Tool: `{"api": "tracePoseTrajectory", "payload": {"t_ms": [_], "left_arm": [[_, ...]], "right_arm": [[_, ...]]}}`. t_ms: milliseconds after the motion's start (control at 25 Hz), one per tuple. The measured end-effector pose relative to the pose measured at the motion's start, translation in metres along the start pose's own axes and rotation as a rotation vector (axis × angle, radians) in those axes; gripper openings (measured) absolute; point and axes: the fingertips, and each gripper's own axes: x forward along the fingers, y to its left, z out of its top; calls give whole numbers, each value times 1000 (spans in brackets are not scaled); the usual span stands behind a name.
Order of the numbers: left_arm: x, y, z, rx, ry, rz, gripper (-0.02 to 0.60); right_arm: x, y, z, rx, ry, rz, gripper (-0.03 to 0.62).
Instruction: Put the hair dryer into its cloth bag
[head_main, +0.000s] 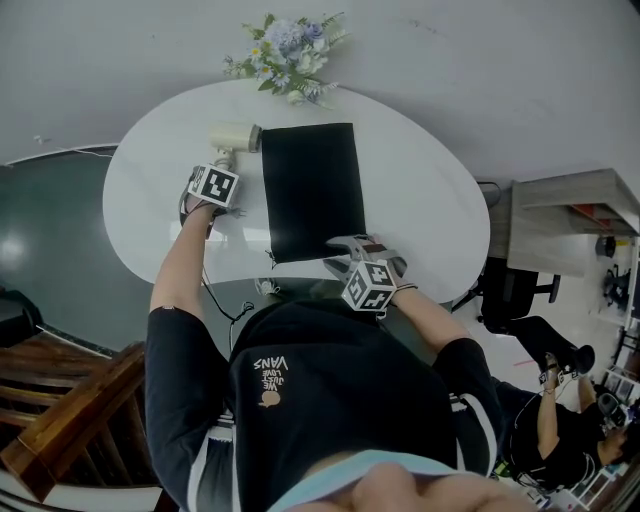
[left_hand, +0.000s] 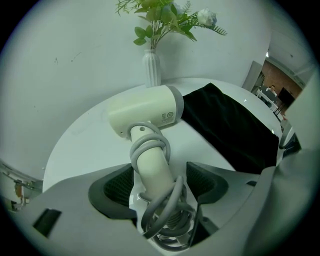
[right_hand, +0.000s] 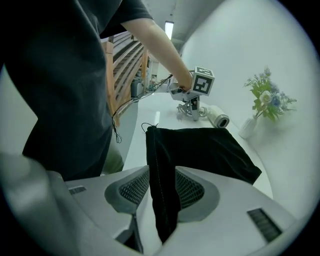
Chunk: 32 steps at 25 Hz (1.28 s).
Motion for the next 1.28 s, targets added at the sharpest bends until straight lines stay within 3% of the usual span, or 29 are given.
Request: {"api": "tracePoseTrajectory", "payload": {"t_ms": [280,640,800,960,1120,1280], "left_arm": [[1,0,-3,-10,22,-19,347],[-1,5,0,-16,-1,-6,324],[0,4,-3,-41,-13,-13,312],[-5,11,-2,-50,-24,26,302],[-7,6,-3,-117,-35,8,285],[-9,14,-8,-141,-51,51,259]], "right_arm": [[17,9,-13,-99,66,60,164],[23,5,-18,-104,81,63,60],[14,-6,-8,-1,26,44,51],[4,-21,1,146,-29,29,48],[2,-31,4,222,-53,13,48],[1,-38,9,293,-85,2,48]]}}
